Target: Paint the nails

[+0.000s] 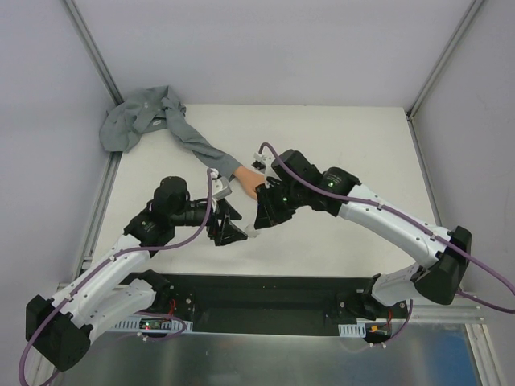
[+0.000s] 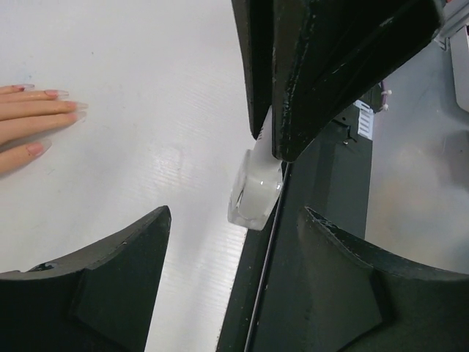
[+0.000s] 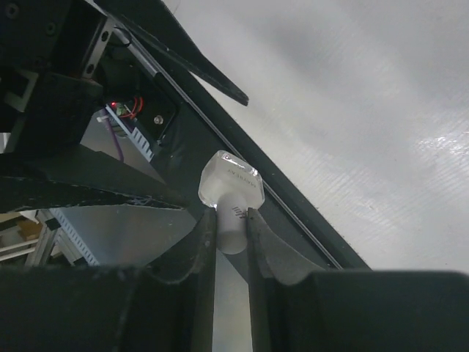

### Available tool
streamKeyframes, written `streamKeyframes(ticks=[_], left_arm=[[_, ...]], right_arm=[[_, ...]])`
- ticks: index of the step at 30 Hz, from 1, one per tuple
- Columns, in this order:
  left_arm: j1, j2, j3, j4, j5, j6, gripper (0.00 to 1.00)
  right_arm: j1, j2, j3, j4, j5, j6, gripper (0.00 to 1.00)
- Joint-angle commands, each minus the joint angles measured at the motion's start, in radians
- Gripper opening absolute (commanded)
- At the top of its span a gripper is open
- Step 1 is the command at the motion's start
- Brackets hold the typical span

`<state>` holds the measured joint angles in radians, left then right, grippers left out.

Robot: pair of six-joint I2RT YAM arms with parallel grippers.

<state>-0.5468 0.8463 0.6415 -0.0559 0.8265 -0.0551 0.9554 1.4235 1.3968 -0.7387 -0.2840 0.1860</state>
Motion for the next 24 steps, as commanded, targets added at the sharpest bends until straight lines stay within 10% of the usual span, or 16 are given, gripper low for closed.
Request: streamKeyframes(ticks=[1, 10, 24], left_arm=[[-0.016, -0.036, -0.016, 0.053, 0.037, 0.089, 0.68], [-0.018, -0.047, -0.028, 0.096, 0.072, 0.080, 0.49], [-0.018, -0.067, -0.032, 0.073, 0.066, 0.080, 0.54]], right_arm=[[0.008, 0.012, 0.047, 0.085, -0.110, 0.062, 0.01], [0.013, 0.052, 0.065, 0.157, -0.185, 0.113, 0.01], [0.013, 0.014, 0.051, 0.139, -0.149, 0.110, 0.01]])
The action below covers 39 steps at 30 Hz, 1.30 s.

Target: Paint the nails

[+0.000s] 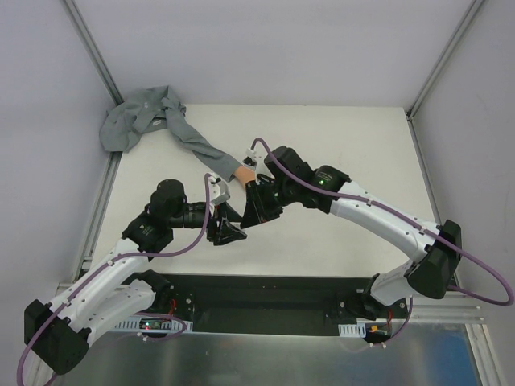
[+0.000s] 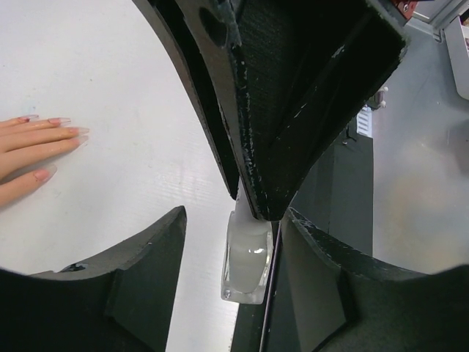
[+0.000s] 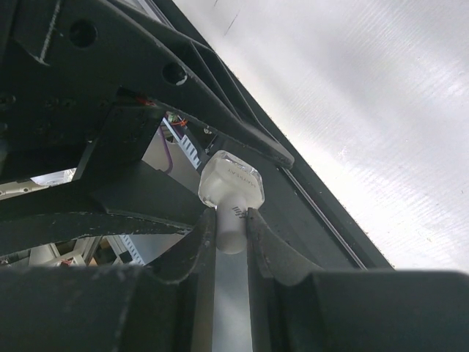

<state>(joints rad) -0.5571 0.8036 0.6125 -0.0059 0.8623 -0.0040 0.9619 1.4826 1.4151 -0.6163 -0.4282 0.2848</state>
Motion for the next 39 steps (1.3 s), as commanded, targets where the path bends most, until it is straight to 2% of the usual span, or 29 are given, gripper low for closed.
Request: streamKeyframes(ticks=[1, 3, 7, 17, 18, 20, 21, 25, 31, 32, 35, 36, 39], left_arm=[[-0.007, -0.024, -0.005, 0.020, 0.029, 0.027, 0.57], [-0.007, -0.032, -0.007, 0.015, 0.018, 0.030, 0.60], [-0.007, -0.035, -0.005, 0.011, 0.014, 0.033, 0.61], [-0.007, -0.032, 0.000, 0.011, 0.011, 0.035, 0.43], [-0.007, -0.032, 0.000, 0.011, 0.009, 0.035, 0.43], [-0.007, -0.035, -0.002, 0.011, 0.009, 0.035, 0.56], [-0.007, -0.035, -0.002, 0.011, 0.009, 0.035, 0.58], [-0.007, -0.038, -0.002, 0.006, -0.008, 0.039, 0.57], [-0.007, -0.038, 0.004, -0.014, -0.016, 0.039, 0.42], [-0.007, -0.038, 0.006, -0.016, -0.020, 0.039, 0.34], [-0.007, -0.041, 0.010, -0.014, -0.032, 0.038, 0.20], [-0.007, -0.041, 0.013, -0.016, -0.040, 0.038, 0.09], [-0.007, -0.046, 0.013, -0.014, -0.075, 0.033, 0.00]], right_arm=[[0.006, -0.050, 0.031, 0.012, 0.003, 0.011, 0.01], [0.006, -0.056, 0.033, 0.006, 0.005, 0.010, 0.01], [0.006, -0.065, 0.033, -0.005, 0.008, 0.008, 0.01], [0.008, -0.076, 0.030, -0.007, 0.008, 0.013, 0.01], [0.008, -0.077, 0.030, -0.005, 0.009, 0.014, 0.01], [0.009, -0.081, 0.030, -0.007, 0.012, 0.016, 0.01], [0.009, -0.082, 0.027, -0.007, 0.014, 0.016, 0.01], [0.008, -0.090, 0.024, -0.007, 0.016, 0.017, 0.01], [0.011, -0.100, 0.015, 0.000, 0.013, 0.019, 0.01], [0.012, -0.099, 0.013, 0.000, 0.011, 0.020, 0.01], [0.017, -0.094, 0.010, 0.009, 0.011, 0.022, 0.01], [0.015, -0.093, 0.008, 0.009, 0.014, 0.021, 0.01], [0.021, -0.093, 0.015, 0.001, 0.055, 0.021, 0.03]])
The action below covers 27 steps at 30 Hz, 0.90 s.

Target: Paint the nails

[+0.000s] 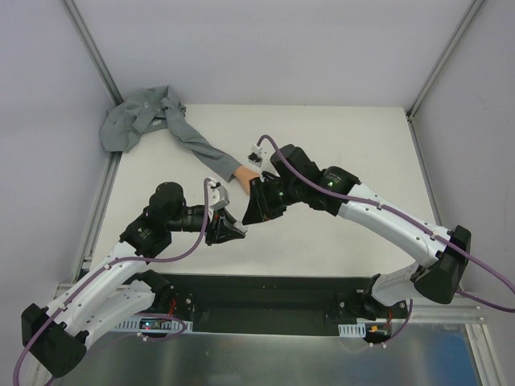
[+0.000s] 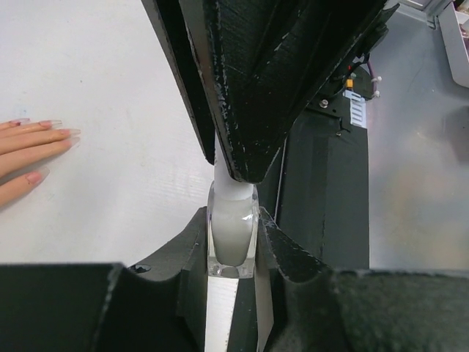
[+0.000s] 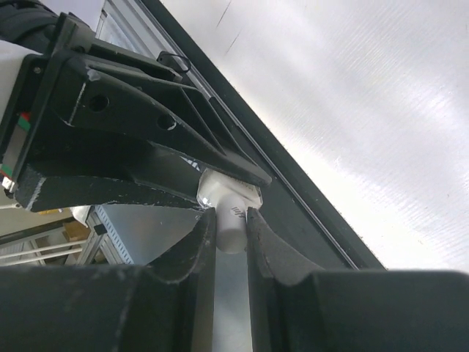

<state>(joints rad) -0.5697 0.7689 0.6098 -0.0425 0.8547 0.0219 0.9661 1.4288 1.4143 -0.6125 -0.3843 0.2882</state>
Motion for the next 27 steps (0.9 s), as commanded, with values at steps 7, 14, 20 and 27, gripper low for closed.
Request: streamKeyframes(ticks=[7, 14, 20, 27], left_arm=[[0.005, -0.017, 0.022, 0.029, -0.173, -0.019, 0.00], [0.005, -0.046, 0.039, 0.039, -0.434, -0.163, 0.00], [0.005, -0.124, -0.011, 0.098, -0.585, -0.270, 0.00], [0.005, -0.230, -0.077, 0.154, -0.625, -0.367, 0.00]], right_arm=[[0.029, -0.019, 0.034, 0.007, 0.106, 0.035, 0.24], [0.031, -0.019, 0.072, 0.058, 0.257, 0.071, 0.57], [0.033, 0.004, 0.104, 0.177, 0.295, 0.108, 0.70], [0.060, 0.087, 0.184, 0.220, 0.318, 0.085, 0.87]])
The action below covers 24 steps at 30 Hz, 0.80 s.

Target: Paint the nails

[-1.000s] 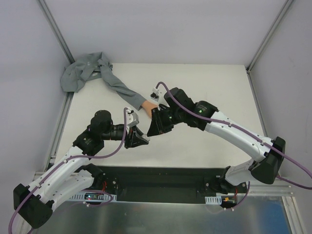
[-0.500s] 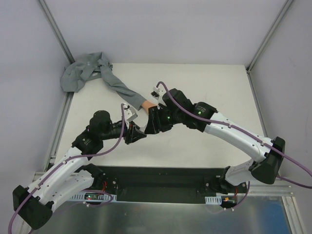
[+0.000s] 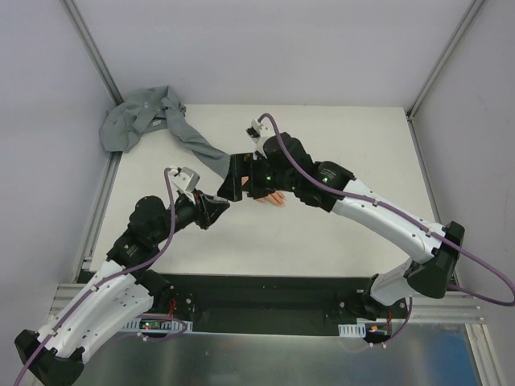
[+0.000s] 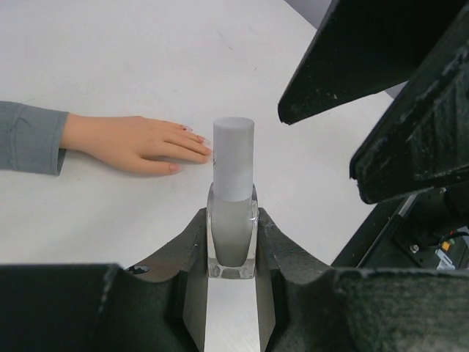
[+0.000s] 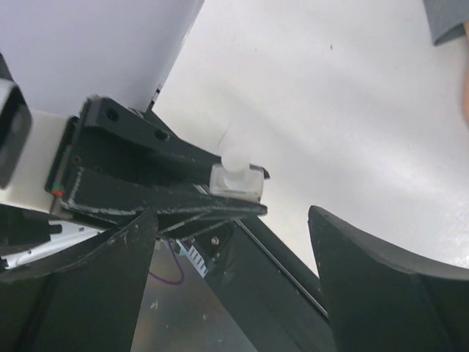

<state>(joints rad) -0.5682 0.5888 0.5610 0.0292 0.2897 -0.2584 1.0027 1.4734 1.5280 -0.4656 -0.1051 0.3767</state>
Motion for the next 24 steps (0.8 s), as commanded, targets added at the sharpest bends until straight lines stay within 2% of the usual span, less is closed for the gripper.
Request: streamKeyframes(ticks=[1, 6, 9, 14, 16, 24], left_arm=[[0.004, -0.058, -0.036, 0.084, -0.064, -0.093, 0.00], [0.004, -0.124, -0.061, 0.084, -0.113, -0.131, 0.00], [0.004, -0.149, -0.079, 0.084, -0.133, -0.146, 0.00], [0.004, -0.149, -0.085, 0.084, -0.127, -0.156, 0.00], [0.004, -0.149, -0.087, 0.084, -0.123, -0.159, 0.00], [0.004, -0.141, -0.079, 0.086, -0.120, -0.157, 0.00]], right_arm=[[0.034, 0.050, 0.087, 0.074, 0.051, -0.009, 0.87], [0.054, 0.085, 0.127, 0.068, 0.135, -0.018, 0.86], [0.065, 0.105, 0.139, 0.081, 0.146, -0.019, 0.82], [0.077, 0.128, 0.149, 0.099, 0.171, -0.028, 0.70], [0.079, 0.130, 0.144, 0.116, 0.163, -0.027, 0.61], [0.088, 0.165, 0.150, 0.122, 0.173, -0.044, 0.50]])
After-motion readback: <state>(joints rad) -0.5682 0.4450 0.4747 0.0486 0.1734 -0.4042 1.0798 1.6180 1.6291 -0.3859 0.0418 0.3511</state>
